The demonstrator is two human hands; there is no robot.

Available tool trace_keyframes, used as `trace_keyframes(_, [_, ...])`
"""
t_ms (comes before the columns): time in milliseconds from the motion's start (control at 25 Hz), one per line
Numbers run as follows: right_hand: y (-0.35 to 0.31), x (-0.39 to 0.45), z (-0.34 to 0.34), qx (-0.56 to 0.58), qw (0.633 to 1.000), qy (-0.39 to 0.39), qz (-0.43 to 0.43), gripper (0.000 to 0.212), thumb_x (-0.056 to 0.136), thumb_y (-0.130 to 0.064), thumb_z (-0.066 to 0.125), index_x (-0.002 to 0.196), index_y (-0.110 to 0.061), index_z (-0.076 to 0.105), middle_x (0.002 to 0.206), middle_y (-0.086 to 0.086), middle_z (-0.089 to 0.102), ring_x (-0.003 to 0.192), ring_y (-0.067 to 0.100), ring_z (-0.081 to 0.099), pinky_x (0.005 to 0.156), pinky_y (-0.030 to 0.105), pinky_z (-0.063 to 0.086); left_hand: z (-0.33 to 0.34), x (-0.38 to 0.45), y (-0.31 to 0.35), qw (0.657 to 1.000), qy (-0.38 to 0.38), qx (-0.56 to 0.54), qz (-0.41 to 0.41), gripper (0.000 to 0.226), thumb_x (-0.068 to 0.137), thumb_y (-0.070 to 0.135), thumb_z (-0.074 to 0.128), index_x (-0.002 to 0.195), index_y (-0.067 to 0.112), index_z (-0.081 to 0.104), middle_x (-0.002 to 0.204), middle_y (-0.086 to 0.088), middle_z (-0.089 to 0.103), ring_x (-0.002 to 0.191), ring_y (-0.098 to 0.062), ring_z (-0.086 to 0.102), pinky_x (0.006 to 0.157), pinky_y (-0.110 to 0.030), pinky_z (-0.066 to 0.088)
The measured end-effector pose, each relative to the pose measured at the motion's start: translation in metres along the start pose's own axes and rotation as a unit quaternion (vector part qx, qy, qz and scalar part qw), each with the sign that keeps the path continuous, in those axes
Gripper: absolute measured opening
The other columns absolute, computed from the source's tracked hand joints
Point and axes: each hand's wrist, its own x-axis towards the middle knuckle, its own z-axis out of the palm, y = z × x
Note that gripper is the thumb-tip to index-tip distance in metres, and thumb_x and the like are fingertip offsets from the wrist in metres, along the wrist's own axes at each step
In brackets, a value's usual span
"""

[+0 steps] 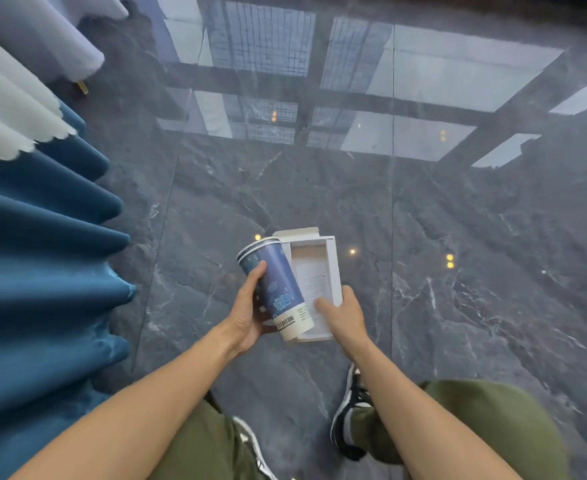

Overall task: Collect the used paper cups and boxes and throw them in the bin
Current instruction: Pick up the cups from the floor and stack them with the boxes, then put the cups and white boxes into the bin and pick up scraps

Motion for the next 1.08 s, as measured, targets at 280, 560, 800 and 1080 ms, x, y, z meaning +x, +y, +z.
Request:
trace_keyframes(280, [-0.119, -0.228, -0.075, 0.026, 0.999, -0.024, -0.026, 0.045, 0.076, -0.030, 0.073, 0.118, -0.017, 0.061, 0.117, 0.004, 0.072, 0.106, 0.026, 0.071, 0.096, 0.052, 0.058, 0.045, -0.247, 0.079, 1.000, -0.014, -0.006, 0.025, 0.090, 0.068, 0.078, 0.067, 0.137, 0.020, 0.063, 0.131, -0.011, 0.071, 0.125, -0.038, 0.063, 0.111, -0.064, 0.039])
trace_keyframes(560, [-0.137, -0.424, -0.105, 0.029, 0.996, -0.078, -0.032, 0.049, 0.081, -0.013, 0.074, 0.125, -0.016, 0.053, 0.120, 0.005, 0.068, 0.106, 0.022, 0.071, 0.091, 0.047, 0.060, 0.034, -0.448, 0.064, 0.995, -0.041, -0.065, 0.059, 0.080, 0.079, 0.071, 0.067, 0.138, 0.016, 0.063, 0.133, -0.016, 0.069, 0.128, -0.039, 0.061, 0.114, -0.062, 0.039])
trace_keyframes(800, [-0.115, -0.491, -0.092, 0.002, 0.991, -0.120, -0.061, 0.053, 0.080, -0.013, 0.073, 0.128, -0.014, 0.053, 0.121, 0.005, 0.069, 0.108, 0.025, 0.071, 0.088, 0.044, 0.062, 0.000, -0.529, 0.021, 0.993, -0.015, -0.087, 0.081, 0.081, 0.082, 0.072, 0.064, 0.141, 0.017, 0.058, 0.133, -0.017, 0.068, 0.126, -0.038, 0.062, 0.113, -0.061, 0.041])
trace_keyframes(1080, [-0.050, -0.567, -0.049, -0.056, 0.982, -0.166, -0.075, 0.048, 0.076, -0.011, 0.070, 0.122, -0.012, 0.055, 0.115, 0.009, 0.068, 0.100, 0.025, 0.071, 0.073, 0.040, 0.063, -0.066, -0.617, -0.073, 0.978, 0.103, -0.135, 0.119, 0.074, 0.080, 0.067, 0.069, 0.136, 0.020, 0.058, 0.127, -0.013, 0.072, 0.117, -0.032, 0.069, 0.102, -0.048, 0.054])
